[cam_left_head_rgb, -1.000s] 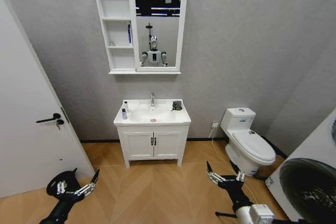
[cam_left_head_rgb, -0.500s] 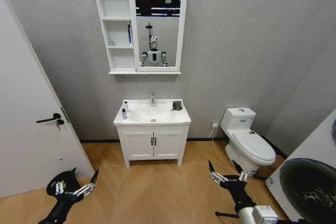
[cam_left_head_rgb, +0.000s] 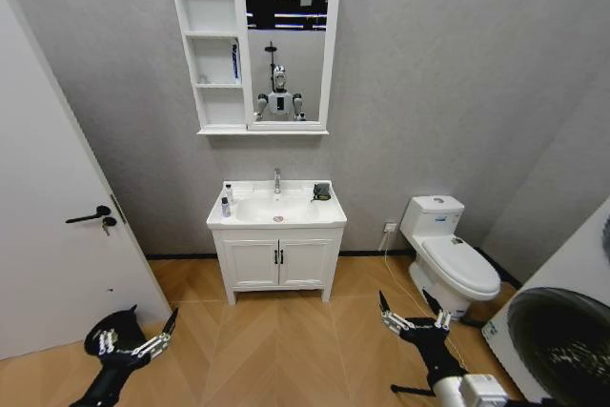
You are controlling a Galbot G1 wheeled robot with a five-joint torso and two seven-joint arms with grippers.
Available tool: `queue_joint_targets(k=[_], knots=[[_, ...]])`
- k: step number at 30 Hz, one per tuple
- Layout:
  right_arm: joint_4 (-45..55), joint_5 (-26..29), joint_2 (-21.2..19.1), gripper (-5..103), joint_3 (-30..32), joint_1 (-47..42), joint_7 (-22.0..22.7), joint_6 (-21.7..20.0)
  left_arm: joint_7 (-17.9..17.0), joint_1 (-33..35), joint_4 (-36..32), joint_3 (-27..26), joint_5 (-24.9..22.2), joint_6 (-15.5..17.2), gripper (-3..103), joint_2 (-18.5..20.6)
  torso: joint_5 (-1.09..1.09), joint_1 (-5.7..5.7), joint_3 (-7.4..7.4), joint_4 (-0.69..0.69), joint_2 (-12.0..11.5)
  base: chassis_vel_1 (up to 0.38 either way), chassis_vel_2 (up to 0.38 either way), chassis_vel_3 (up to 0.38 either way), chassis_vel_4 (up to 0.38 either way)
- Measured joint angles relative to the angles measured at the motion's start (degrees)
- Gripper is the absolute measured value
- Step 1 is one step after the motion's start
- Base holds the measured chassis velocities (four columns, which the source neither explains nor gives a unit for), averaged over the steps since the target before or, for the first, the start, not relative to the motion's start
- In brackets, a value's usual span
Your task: Move facial cleanser and shampoo from washbasin to cabinet, then wipe washbasin with towel.
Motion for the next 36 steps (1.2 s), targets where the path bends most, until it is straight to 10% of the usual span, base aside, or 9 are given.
queue_joint_targets(k=[36], knots=[[-0.2,0.2,0.2,100,0.2,-0.9,0.2,1.7,0.8,0.5,-0.2,0.2,-0.2,0.1,100,-1.0,-0.03,0.01,0.00,-0.01,0.0,-0.207,0.204,0.215,-0.214]])
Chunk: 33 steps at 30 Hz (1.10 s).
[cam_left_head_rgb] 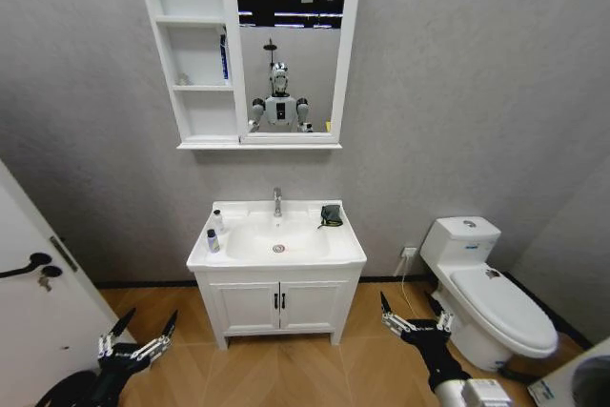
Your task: Move facial cleanser and shampoo from washbasin to cabinet, then wipe washbasin with towel.
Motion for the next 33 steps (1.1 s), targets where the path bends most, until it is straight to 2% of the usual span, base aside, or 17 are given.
queue_joint_targets(k=[2,18,19,23,27,29,33], knots=[[0.0,0.0,0.0,100,-0.1,0.2,0.0,0.0,0.1,0.0,0.0,0.1,0.1,-0.1,100,-0.1,0.05,0.00,0.01,0.02,0.0,-0.269,0.272,0.258,-0.284],[-0.2,-0.8,-0.2,100,-0.3,0.3,-0.2,-0.3,0.1,0.2,-0.7,0.3,0.5,-0.4,100,-0.7,0.04,0.05,0.02,0.01,0.0,-0.259,0.254,0.251,-0.253],[-0.2,-0.8,-0.2,100,-0.3,0.5,-0.2,-0.3,0.0,0.2,-0.7,0.3,0.6,-0.5,100,-0.8,0.04,0.06,0.02,0.04,0.0,-0.136,0.166,0.165,-0.033],[-0.5,-0.7,-0.2,100,-0.2,1.1,-0.2,-0.3,-0.1,0.0,-0.3,0.5,1.2,-1.2,100,-1.3,0.04,0.04,0.02,-0.02,0.0,-0.091,0.071,0.029,-0.018],[-0.7,-0.7,-0.1,100,-0.2,1.2,-0.2,-0.4,-0.2,0.0,0.2,0.8,1.5,-1.8,100,-1.6,0.04,0.00,0.01,-0.02,0.0,0.026,-0.002,-0.059,-0.002],[-0.7,-0.7,0.0,100,-0.3,1.1,0.0,-0.5,-0.8,-0.2,1.2,2.1,2.1,-2.5,100,-2.4,0.04,-0.06,-0.01,0.03,0.0,0.062,-0.028,-0.047,0.057],[0.1,-0.6,-0.1,100,-0.1,1.3,0.5,-1.1,-2.2,-0.9,3.0,4.5,3.8,-3.5,100,-3.6,0.04,-0.07,-0.01,0.01,0.0,0.031,-0.016,-0.019,0.032]])
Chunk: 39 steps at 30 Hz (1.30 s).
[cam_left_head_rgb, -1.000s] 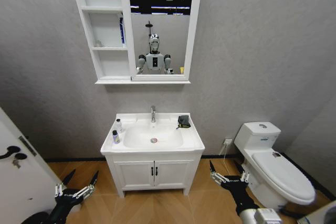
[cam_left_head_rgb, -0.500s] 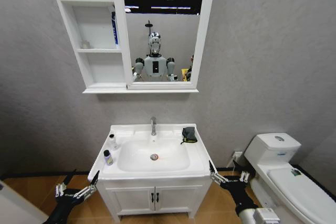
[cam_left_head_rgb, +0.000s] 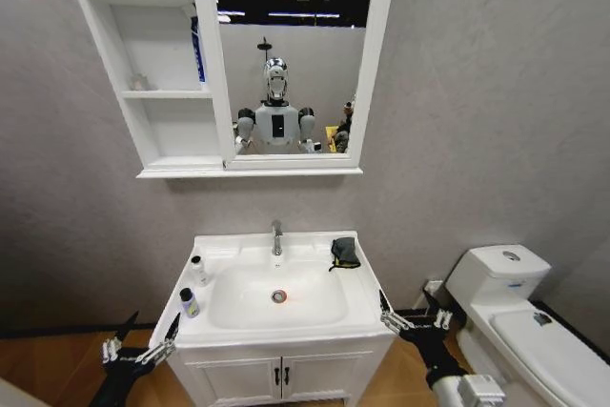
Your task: Move facial cleanser and shampoo from washbasin to cabinet, then wipe washbasin with towel.
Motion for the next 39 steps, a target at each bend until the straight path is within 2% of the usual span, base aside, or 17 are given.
queue_joint_targets(k=[6,8,9,12,14,15,20,24,29,39], knots=[[1.3,0.3,-0.1,100,0.7,0.9,0.2,-1.1,-2.7,-1.9,3.2,4.5,3.4,-1.1,100,-1.5,-0.03,0.06,0.01,-0.01,0.0,0.000,0.000,0.000,0.000],[2.6,0.8,-0.1,100,1.2,1.2,0.2,-2.4,-5.3,-4.7,5.9,7.4,5.4,-1.3,100,-1.9,-0.02,0.07,0.02,0.01,0.0,0.000,0.000,0.000,0.000],[2.6,0.8,-0.1,100,1.2,1.2,0.2,-2.4,-5.3,-4.7,5.9,7.4,5.4,-1.3,100,-1.9,-0.02,0.07,0.02,0.01,0.0,0.000,0.000,0.000,0.000],[2.8,1.3,-0.1,100,1.3,1.2,0.2,-3.0,-7.7,-9.4,8.7,10.3,7.0,0.3,100,-1.0,0.00,0.07,0.02,-0.02,0.0,0.000,0.000,0.000,0.000],[2.8,1.3,-0.1,100,1.3,1.2,0.2,-3.1,-7.9,-9.8,8.8,10.6,7.1,0.7,100,-0.8,0.00,0.07,0.02,-0.02,0.0,0.000,0.000,0.000,0.000],[2.8,1.5,0.0,100,1.2,1.3,0.2,-3.2,-8.7,-11.1,9.2,12.0,7.8,2.5,100,0.2,-0.01,0.07,0.02,-0.02,0.0,0.000,0.000,0.000,0.000],[2.9,2.4,0.7,100,1.2,1.5,0.4,-2.7,-9.1,-12.7,10.7,12.8,10.2,4.0,100,0.6,-0.01,0.07,0.02,0.00,0.0,0.000,0.000,0.000,0.000],[2.9,3.0,0.7,100,1.4,1.6,0.4,-2.2,-9.9,-13.2,11.7,12.8,10.4,4.4,100,0.6,-0.01,0.07,0.02,0.00,0.0,0.000,0.000,0.000,0.000],[2.9,3.7,0.6,100,2.0,1.4,0.3,-0.8,-12.5,-16.4,14.8,12.9,10.1,4.8,100,0.2,-0.01,0.07,0.02,-0.02,0.0,0.000,0.000,0.000,0.000],[2.9,4.1,0.3,100,2.0,1.7,0.1,-0.3,-14.3,-19.7,18.6,12.6,10.3,6.8,100,0.3,-0.01,0.07,0.02,0.00,0.0,0.000,0.000,0.000,0.000]])
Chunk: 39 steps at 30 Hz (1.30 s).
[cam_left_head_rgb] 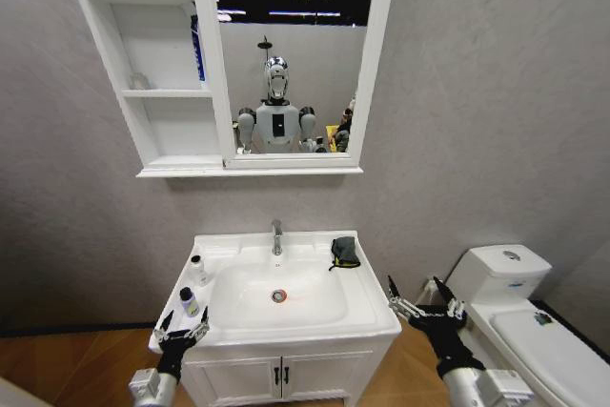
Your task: Move facial cleanser and shampoo from washbasin to cabinet, then wipe washbasin with towel.
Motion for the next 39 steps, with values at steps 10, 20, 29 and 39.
queue_joint_targets(k=[10,20,29,39], knots=[[0.0,0.3,-0.1,100,-0.1,0.1,-0.1,0.1,-1.0,-4.4,3.3,0.3,0.5,2.6,100,0.5,0.00,0.00,0.00,0.00,0.0,0.000,0.000,0.000,0.000],[-0.1,0.3,-0.5,100,-0.2,0.5,-0.2,-0.4,-2.5,-8.8,7.6,0.7,0.6,3.8,100,1.4,0.00,-0.01,0.00,0.00,0.0,0.000,0.000,0.000,0.000],[-0.1,0.4,-0.5,100,-0.4,0.8,-0.3,-0.5,-3.2,-12.1,10.9,1.1,0.6,4.3,100,2.1,0.00,0.00,0.00,0.00,0.0,0.000,0.000,0.000,0.000],[-0.1,0.5,-0.4,100,-0.7,1.0,-0.3,-0.5,-4.5,-14.0,13.0,1.4,0.5,4.8,95,1.8,0.00,-0.01,-0.01,0.00,0.0,0.000,0.000,0.000,0.000]])
